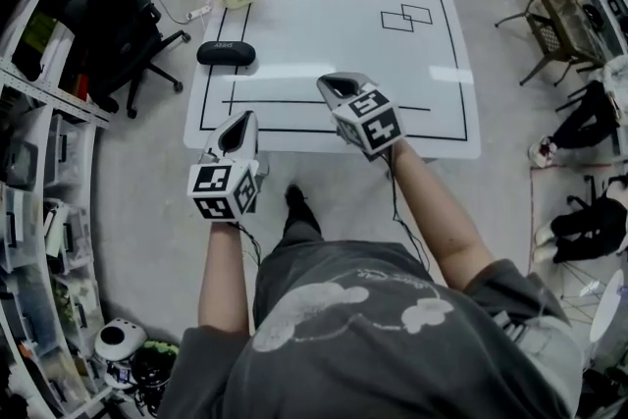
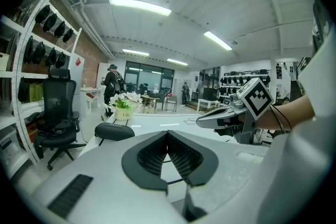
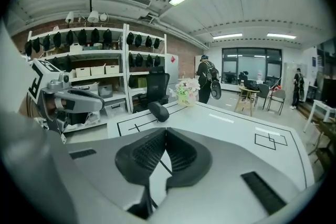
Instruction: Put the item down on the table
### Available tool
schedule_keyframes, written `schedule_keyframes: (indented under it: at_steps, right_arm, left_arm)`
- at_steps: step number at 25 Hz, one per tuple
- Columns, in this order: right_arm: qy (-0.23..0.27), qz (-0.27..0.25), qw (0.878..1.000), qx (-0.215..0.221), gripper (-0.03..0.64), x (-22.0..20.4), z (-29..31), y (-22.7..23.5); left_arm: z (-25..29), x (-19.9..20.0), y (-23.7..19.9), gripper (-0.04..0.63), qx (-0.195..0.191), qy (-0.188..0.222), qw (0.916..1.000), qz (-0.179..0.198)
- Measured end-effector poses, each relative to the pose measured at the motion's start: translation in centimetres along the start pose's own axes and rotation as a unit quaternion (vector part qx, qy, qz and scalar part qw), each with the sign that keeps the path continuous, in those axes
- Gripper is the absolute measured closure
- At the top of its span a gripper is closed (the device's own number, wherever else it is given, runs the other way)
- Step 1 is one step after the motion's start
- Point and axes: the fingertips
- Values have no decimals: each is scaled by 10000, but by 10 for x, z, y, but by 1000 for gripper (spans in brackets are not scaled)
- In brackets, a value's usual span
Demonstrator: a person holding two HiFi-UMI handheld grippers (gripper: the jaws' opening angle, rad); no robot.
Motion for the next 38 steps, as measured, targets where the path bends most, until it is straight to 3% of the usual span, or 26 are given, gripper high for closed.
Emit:
schedule_keyframes:
  at_steps: [3,7,18,28,38]
  right_arm:
    - [201,-106,9996,-151,617,3,-29,-4]
    - [81,-174,9997,-175,618,-11,-68,-18]
    - [34,74,9995,-315,618,-53,-157,-64]
    - [-265,80,9994,-188,620,-87,-189,-100]
    - [-175,56,9997,-141,620,-88,-186,-108]
  left_arm:
    - [-13,-4,20,594,-59,34,10000,60]
    - [-36,-13,47,594,-86,69,9998,177]
    - [-97,-63,109,594,-252,-71,9995,191]
    - [-130,-95,119,594,-163,-102,9998,20]
    - [-142,-102,110,594,-37,10,10000,-69]
Point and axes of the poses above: the fingertips, and each gripper's own axes: z forward along the fingers, y to its right, x out of its top, and after that the axes turned 15 degrees about -z, right-handed
